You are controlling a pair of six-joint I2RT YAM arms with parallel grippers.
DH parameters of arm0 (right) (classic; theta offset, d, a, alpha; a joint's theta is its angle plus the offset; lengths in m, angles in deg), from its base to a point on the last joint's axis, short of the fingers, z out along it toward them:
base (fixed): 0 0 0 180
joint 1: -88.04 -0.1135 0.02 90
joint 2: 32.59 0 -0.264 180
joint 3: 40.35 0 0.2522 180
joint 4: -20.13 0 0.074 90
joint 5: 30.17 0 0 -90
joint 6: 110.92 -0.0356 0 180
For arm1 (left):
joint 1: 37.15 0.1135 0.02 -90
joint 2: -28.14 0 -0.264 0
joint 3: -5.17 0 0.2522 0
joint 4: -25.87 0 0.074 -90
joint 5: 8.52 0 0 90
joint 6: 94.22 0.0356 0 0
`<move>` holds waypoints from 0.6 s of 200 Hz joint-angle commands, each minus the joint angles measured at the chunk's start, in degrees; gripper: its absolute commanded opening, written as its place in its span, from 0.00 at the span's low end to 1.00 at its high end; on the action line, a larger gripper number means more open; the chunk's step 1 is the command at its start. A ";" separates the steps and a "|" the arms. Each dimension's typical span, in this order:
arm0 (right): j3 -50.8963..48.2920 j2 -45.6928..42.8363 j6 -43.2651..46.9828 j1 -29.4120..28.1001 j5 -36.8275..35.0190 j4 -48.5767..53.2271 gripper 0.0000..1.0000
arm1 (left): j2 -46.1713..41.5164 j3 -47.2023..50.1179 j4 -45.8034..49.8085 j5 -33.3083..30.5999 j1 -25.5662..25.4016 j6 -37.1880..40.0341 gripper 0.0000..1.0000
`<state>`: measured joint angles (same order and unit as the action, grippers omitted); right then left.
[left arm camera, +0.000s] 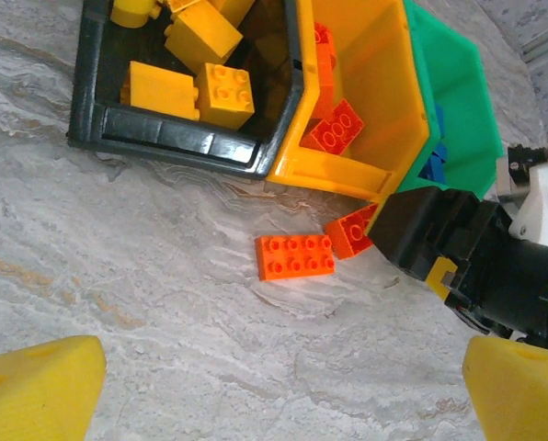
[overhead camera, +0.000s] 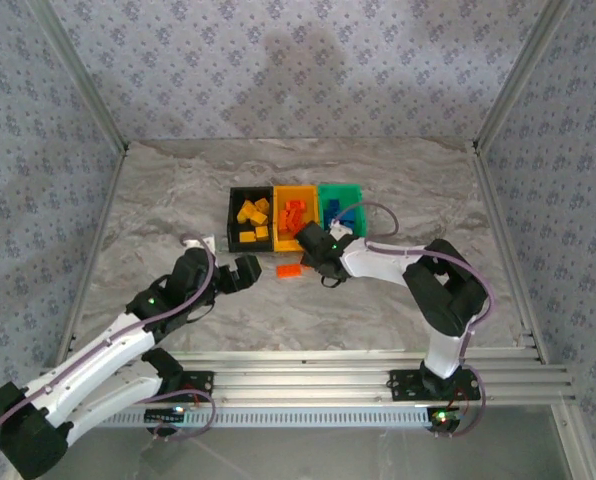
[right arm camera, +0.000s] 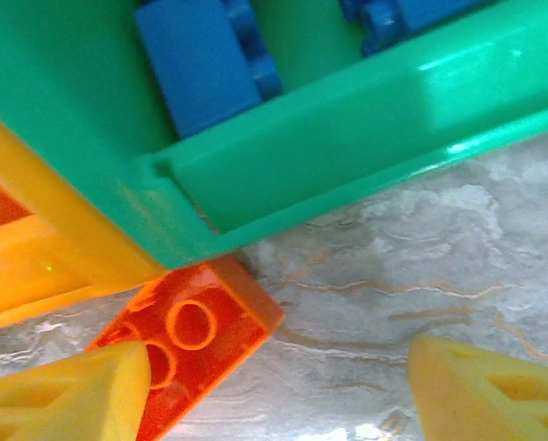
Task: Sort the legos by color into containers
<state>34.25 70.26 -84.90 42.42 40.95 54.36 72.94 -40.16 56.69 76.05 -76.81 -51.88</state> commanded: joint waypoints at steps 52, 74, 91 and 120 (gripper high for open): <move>-16.81 -16.44 -10.91 -0.59 -3.89 13.68 0.68 | -1.93 1.59 -0.25 -1.39 -0.07 -1.20 1.00; -17.05 -22.78 -6.12 -1.15 -6.72 13.38 0.71 | -1.73 2.02 -0.19 -0.94 -0.07 -1.14 1.00; -16.13 -24.71 -6.68 -1.73 -6.45 13.71 0.79 | -2.16 2.52 -0.01 -0.77 -0.08 -1.37 1.00; -15.63 -21.14 -13.78 0.43 0.28 11.25 0.83 | -3.24 4.02 -0.49 -0.79 -0.11 -1.81 1.00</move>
<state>17.40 46.26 -92.75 41.45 38.64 65.18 71.17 -37.04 56.59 75.48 -76.81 -52.97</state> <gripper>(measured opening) 0.822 0.997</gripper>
